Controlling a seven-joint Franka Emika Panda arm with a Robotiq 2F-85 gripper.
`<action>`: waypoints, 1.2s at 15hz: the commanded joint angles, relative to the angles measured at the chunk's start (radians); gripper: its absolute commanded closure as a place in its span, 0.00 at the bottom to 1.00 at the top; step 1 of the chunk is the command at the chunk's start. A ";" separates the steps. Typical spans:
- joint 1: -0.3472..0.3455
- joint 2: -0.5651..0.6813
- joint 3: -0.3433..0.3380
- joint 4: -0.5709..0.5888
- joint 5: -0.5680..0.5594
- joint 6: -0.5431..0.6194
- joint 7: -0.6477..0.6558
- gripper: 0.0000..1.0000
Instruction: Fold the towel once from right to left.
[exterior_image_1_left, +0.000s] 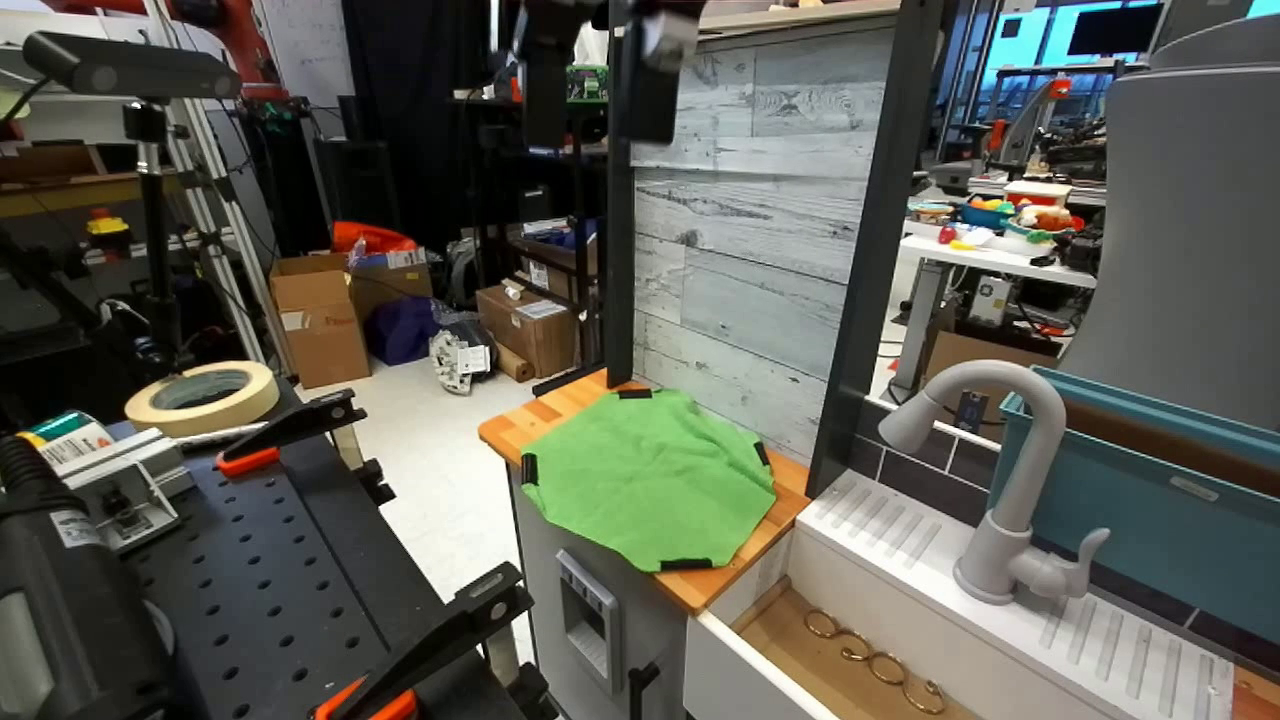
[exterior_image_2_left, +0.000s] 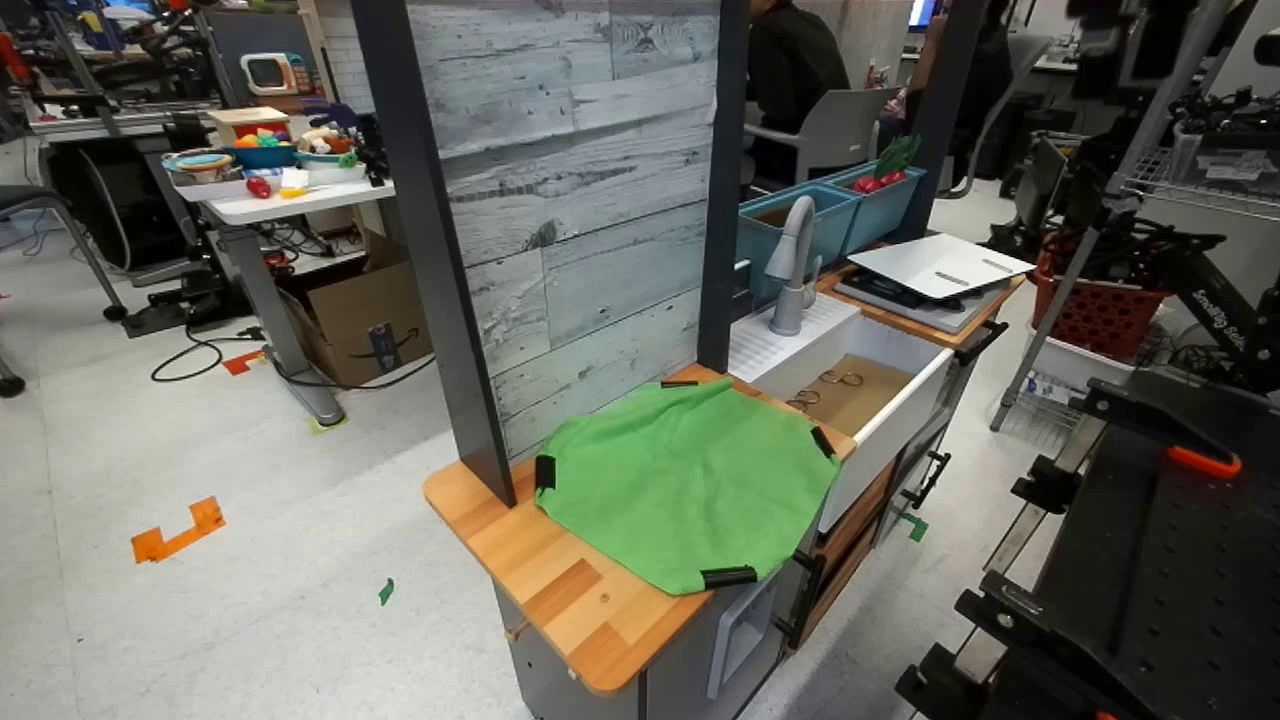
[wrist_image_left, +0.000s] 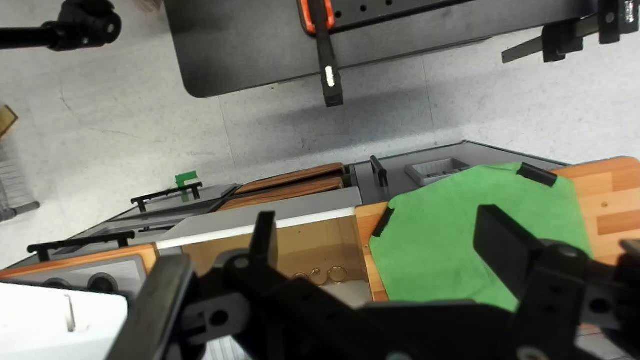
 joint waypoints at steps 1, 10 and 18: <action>0.028 0.168 0.049 0.069 0.023 0.078 0.141 0.00; 0.067 0.525 -0.004 0.123 -0.012 0.515 0.338 0.00; 0.043 0.766 -0.022 0.172 0.164 0.740 0.320 0.00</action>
